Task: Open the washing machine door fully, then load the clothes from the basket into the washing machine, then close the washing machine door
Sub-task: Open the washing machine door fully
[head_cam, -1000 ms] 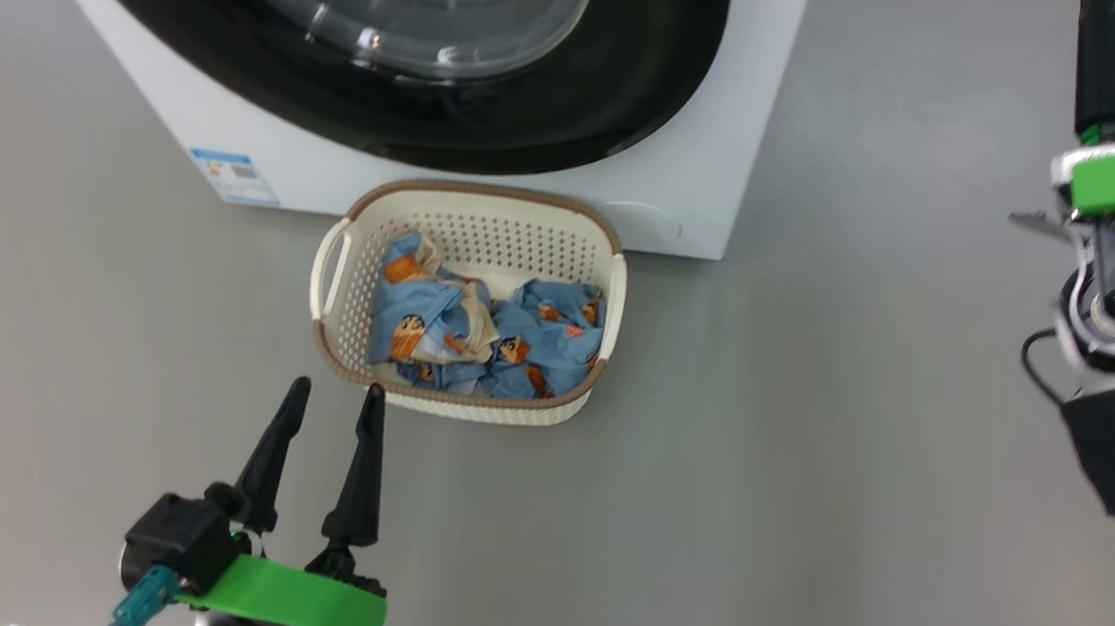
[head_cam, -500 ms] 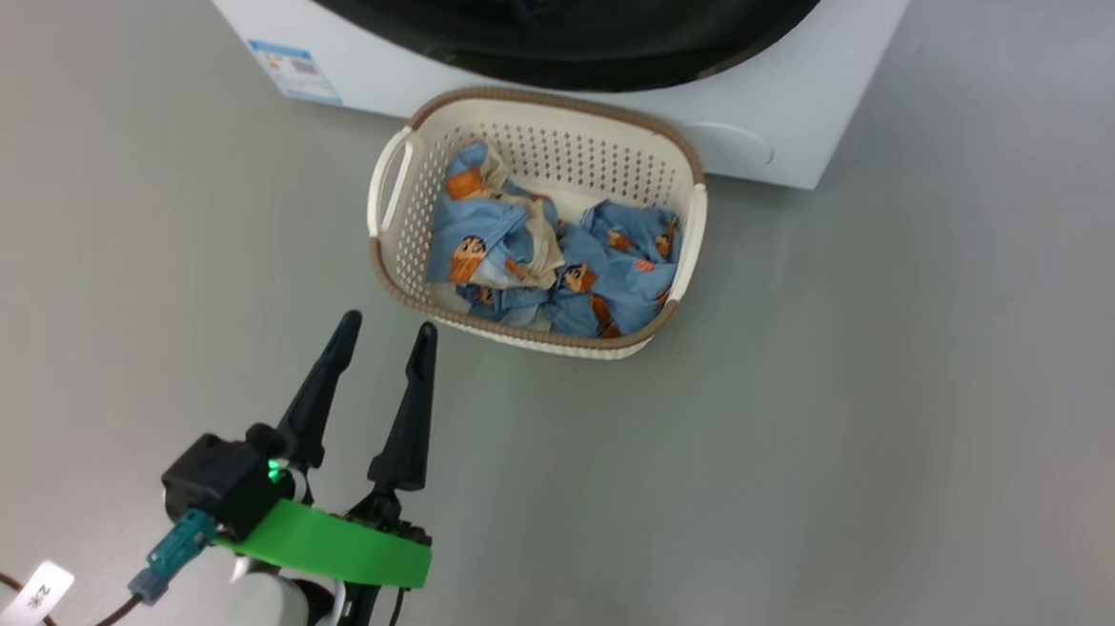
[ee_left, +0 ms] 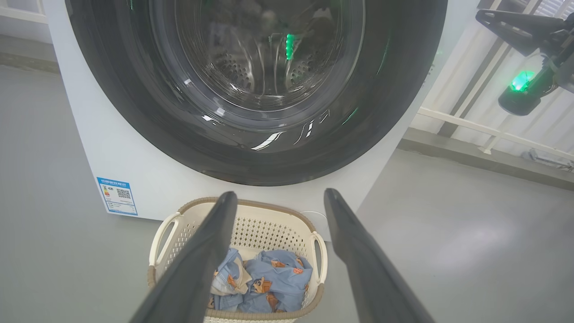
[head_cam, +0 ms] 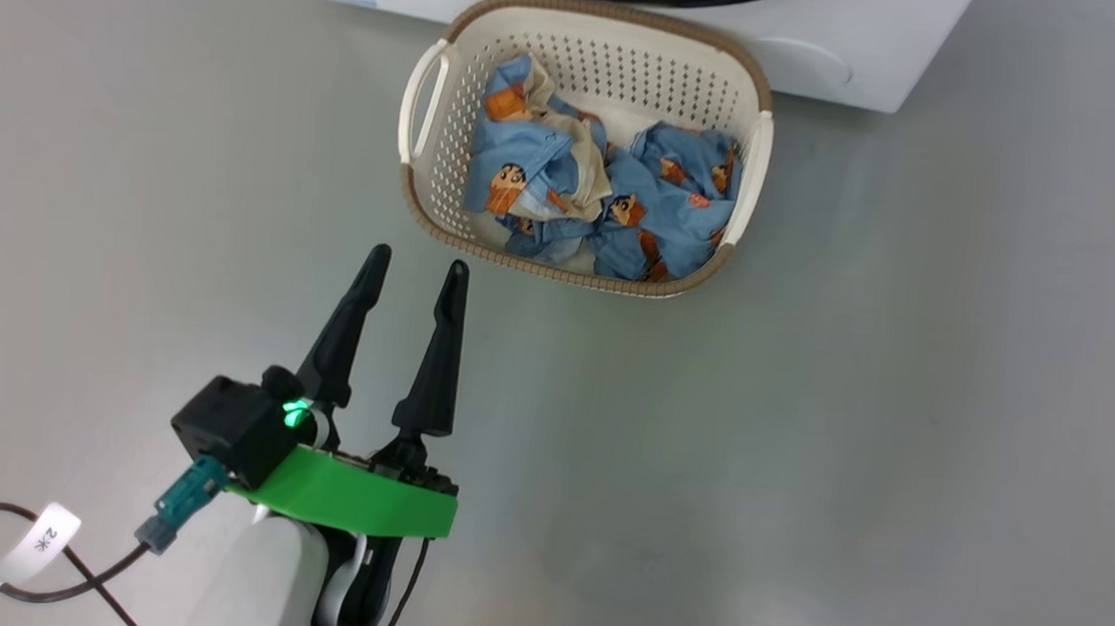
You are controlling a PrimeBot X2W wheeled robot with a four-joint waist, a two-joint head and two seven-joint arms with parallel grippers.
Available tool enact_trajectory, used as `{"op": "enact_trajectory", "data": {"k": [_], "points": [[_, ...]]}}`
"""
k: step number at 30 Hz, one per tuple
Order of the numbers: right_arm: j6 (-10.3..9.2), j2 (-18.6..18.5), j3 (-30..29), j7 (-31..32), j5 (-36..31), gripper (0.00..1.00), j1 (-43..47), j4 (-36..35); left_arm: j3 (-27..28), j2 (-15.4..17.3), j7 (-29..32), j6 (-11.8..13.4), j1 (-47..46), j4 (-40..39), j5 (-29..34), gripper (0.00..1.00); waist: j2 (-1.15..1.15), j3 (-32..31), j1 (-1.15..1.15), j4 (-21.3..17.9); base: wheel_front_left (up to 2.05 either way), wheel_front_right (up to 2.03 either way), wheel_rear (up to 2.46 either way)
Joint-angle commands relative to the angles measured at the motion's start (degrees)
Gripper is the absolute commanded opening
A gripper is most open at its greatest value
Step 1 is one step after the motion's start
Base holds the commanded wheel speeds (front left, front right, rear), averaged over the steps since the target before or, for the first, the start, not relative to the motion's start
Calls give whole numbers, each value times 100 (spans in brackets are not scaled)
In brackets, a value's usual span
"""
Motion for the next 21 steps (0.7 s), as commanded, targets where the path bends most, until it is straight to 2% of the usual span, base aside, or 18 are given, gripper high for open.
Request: {"op": "enact_trajectory", "data": {"k": [1,9,21], "points": [[33,74,-54,129,20,0,-204,-12,116,75,-37,3,-112,-187,-82,100,0,224,0,150,0,0,0],[33,146,-14,648,-66,0,-730,429,-8,74,-37,3,-171,-244,-289,100,0,442,0,330,0,0,0],[33,279,72,882,-295,0,-1125,756,-113,74,-37,3,-213,-298,-430,100,0,551,0,458,0,0,0]]}}
